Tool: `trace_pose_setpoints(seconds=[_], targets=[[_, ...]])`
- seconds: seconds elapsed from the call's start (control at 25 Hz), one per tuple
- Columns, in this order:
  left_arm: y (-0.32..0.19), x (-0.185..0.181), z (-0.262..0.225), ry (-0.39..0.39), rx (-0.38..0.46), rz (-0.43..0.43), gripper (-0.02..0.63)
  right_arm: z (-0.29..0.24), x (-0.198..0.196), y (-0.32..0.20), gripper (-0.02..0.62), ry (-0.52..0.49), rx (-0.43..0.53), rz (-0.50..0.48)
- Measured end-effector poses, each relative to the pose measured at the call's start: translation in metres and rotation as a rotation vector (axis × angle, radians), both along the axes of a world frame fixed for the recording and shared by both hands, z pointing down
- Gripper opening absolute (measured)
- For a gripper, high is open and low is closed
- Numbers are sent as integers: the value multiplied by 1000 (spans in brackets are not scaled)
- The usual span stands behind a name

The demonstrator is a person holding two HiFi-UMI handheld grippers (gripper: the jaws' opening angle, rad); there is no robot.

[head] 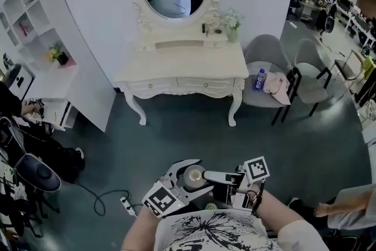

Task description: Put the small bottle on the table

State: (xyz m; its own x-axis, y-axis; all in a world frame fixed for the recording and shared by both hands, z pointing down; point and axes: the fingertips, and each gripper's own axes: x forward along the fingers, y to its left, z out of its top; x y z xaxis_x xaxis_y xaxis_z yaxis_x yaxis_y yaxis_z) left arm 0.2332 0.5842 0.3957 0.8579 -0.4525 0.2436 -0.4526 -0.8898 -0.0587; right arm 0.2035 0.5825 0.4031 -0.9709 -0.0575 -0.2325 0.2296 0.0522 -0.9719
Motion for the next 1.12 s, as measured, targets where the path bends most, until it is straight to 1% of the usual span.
trace_pose_setpoints(seconds=[0.28,0.56,0.84,0.96,1.12], targets=[[-18,4,8,10,-21,1,352,8,4,-18,353,14,-19,11],[-59,-23,13,16,-34,24,351,13,-22,-60,353,19,-32,28],[-131,-72,9,22,-25,82,351,9,-72,-133,353,24,-25,92],[-164,-102,6,26,-24,119,351,6,-102,-167,353,28,-23,122],[-208,-148,1,12,-10,158,351,2,-148,-213,353,25,-7,151]])
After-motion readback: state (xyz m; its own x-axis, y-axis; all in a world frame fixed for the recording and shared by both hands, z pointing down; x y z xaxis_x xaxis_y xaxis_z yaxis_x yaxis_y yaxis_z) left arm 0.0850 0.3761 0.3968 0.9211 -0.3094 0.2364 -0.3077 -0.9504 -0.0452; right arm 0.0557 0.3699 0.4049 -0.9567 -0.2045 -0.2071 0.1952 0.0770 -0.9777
